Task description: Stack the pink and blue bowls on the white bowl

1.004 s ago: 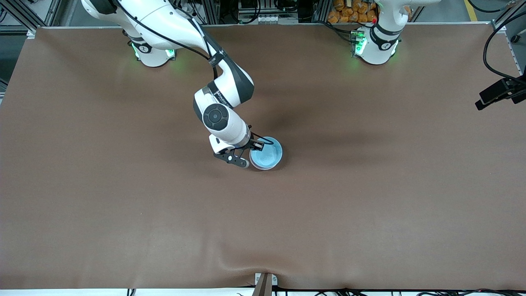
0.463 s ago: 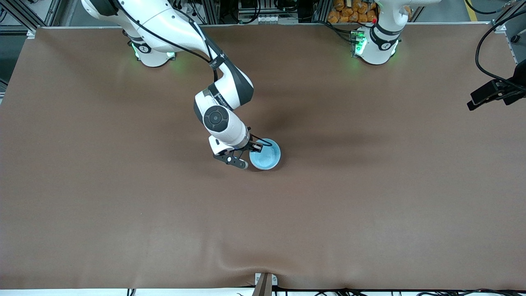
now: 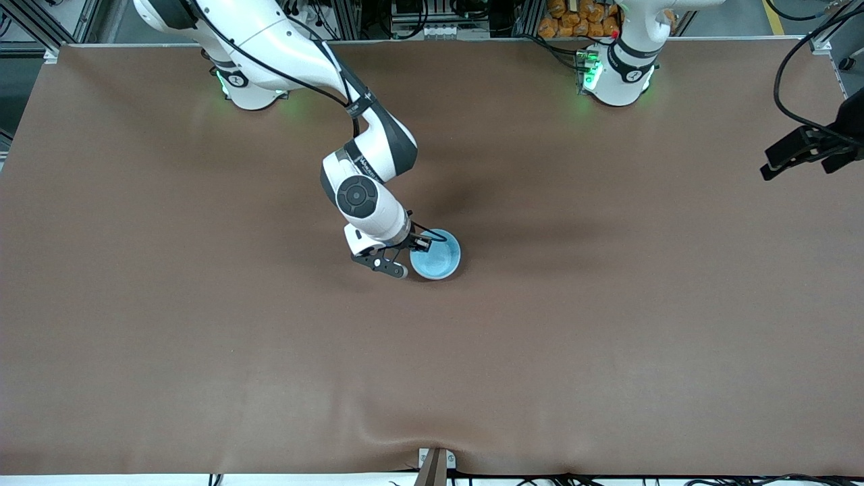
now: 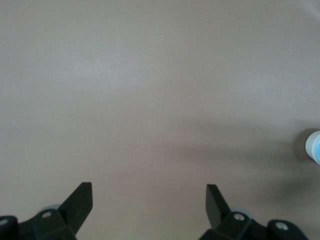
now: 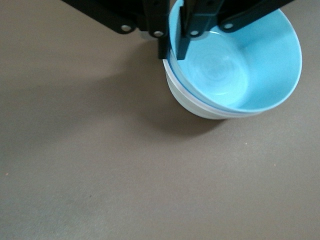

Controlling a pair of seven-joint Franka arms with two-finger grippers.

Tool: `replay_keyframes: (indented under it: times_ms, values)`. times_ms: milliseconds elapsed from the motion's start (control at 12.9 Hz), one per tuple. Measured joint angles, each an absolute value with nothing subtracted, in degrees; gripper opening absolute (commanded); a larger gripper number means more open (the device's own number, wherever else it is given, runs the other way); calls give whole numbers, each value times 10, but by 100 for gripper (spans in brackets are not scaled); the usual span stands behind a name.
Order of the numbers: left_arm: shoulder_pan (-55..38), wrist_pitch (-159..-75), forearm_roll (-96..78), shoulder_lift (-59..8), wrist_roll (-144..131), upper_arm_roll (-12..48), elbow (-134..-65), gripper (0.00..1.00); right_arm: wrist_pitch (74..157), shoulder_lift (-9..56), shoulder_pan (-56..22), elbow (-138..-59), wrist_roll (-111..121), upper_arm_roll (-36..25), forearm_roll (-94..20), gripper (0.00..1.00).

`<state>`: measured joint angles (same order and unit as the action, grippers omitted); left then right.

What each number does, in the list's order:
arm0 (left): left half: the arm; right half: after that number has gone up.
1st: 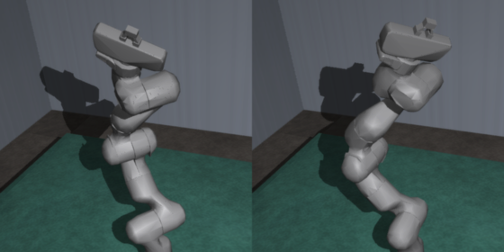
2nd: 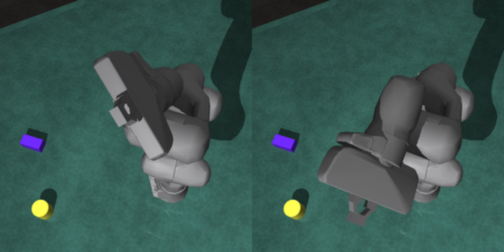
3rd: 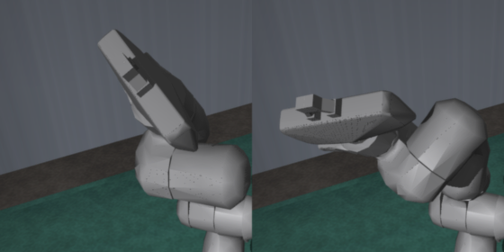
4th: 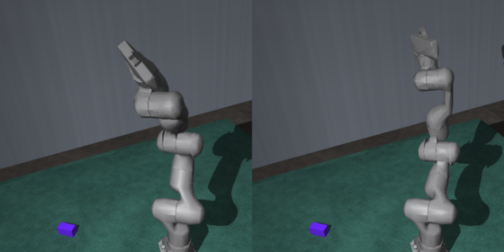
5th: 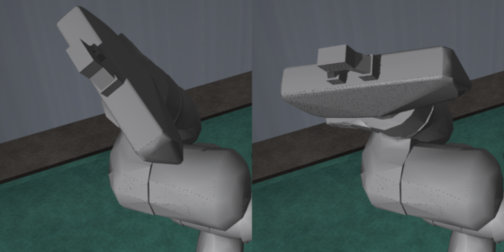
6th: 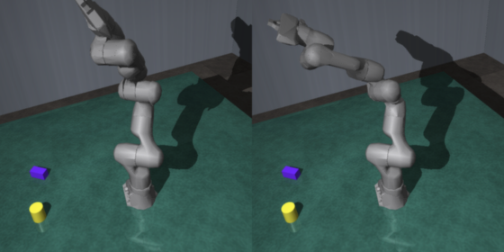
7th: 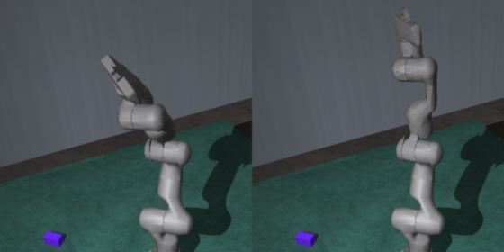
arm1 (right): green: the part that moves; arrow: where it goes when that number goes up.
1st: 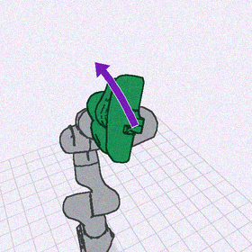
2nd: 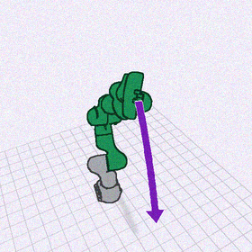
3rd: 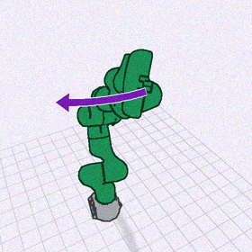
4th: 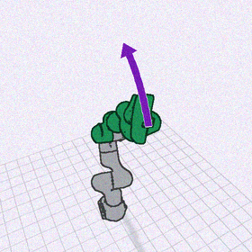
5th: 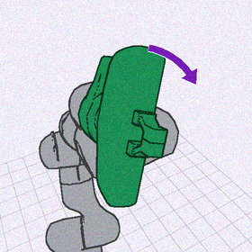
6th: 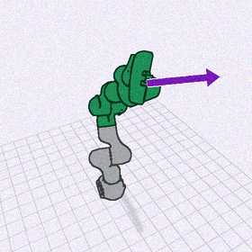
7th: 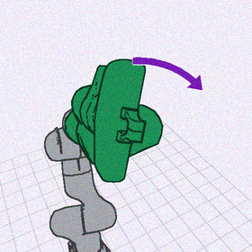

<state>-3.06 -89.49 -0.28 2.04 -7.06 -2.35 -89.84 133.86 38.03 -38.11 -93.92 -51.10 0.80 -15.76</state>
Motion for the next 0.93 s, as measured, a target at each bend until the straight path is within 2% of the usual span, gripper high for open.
replay_keyframes:
  times_ms: [386, 618, 927]
  values:
    - [-26, -888, -3, 20, -71, -23, -900, 100, 1315, 379, -380, -910, -511, 2, -157, 100]
    - [-26, -888, -3, 19, -71, -23, -903, 100, 1240, 375, -361, -839, -510, -2, -128, 100]
    - [-26, -888, -3, 18, -71, -23, -904, 100, 1089, 357, -304, -733, -462, 5, -74, 100]
